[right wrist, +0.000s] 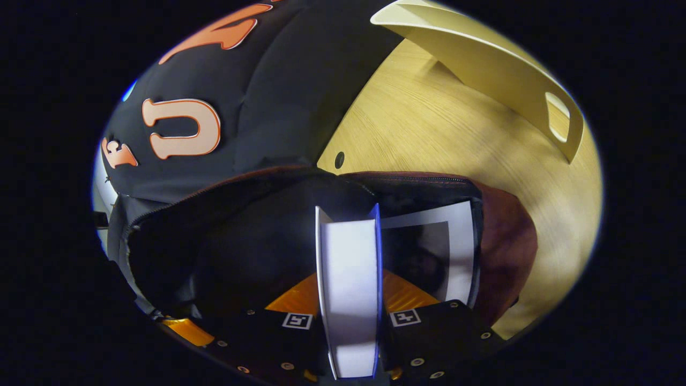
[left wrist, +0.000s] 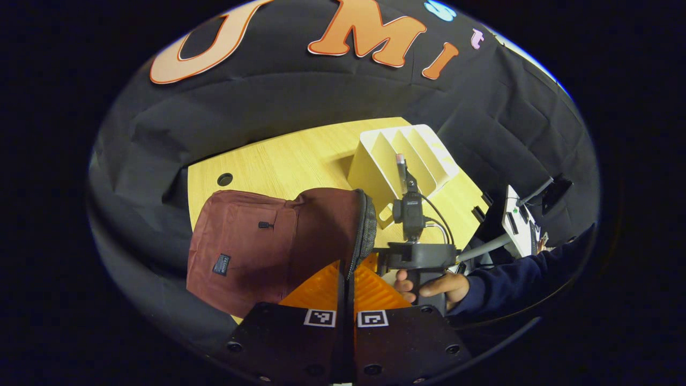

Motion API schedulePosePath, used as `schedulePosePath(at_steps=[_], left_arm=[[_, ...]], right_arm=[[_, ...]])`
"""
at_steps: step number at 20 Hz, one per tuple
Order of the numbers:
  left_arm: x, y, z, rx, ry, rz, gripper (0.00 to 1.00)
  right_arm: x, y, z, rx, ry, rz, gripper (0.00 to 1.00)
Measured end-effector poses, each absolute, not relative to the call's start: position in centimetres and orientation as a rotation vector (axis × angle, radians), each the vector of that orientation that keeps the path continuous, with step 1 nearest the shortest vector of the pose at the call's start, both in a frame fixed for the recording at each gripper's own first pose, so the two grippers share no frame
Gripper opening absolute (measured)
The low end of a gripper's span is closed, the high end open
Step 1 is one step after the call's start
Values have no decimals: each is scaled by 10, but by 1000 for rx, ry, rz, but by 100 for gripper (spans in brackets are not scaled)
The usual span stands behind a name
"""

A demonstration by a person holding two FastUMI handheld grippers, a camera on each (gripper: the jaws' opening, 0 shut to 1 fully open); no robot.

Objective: Open the schoolbag, grab two books from the bookshelf and put them into the schoolbag.

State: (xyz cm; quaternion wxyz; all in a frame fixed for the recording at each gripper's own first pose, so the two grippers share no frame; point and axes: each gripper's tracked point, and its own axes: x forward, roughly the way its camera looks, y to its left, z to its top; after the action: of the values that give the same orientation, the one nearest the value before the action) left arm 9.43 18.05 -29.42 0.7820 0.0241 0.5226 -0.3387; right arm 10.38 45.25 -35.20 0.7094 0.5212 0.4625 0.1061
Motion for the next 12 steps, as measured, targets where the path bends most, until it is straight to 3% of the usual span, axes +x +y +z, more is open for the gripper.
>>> schedulePosePath(at_steps=[3,4,5,6,7,9,10,12], left_arm=[[95,182,-295,50,1130,-722,1],[95,182,-296,37,1130,-721,1],[96,181,-298,29,1124,-723,1],[96,180,-301,21,1121,-721,1],[96,179,-305,13,1123,-720,1],[89,174,-312,-4,1123,-729,1],[85,172,-318,8,1122,-728,1],[78,167,-328,39,1120,-721,1]], right_arm=[[100,462,-354,1156,1072,251,40],[95,455,-352,1131,1089,254,53],[96,454,-354,1102,1080,267,32],[97,442,-352,1073,1070,265,40],[99,428,-344,1047,1055,248,62],[101,394,-331,1008,1024,206,80],[103,377,-321,1003,988,189,97],[112,334,-304,976,906,142,97]])
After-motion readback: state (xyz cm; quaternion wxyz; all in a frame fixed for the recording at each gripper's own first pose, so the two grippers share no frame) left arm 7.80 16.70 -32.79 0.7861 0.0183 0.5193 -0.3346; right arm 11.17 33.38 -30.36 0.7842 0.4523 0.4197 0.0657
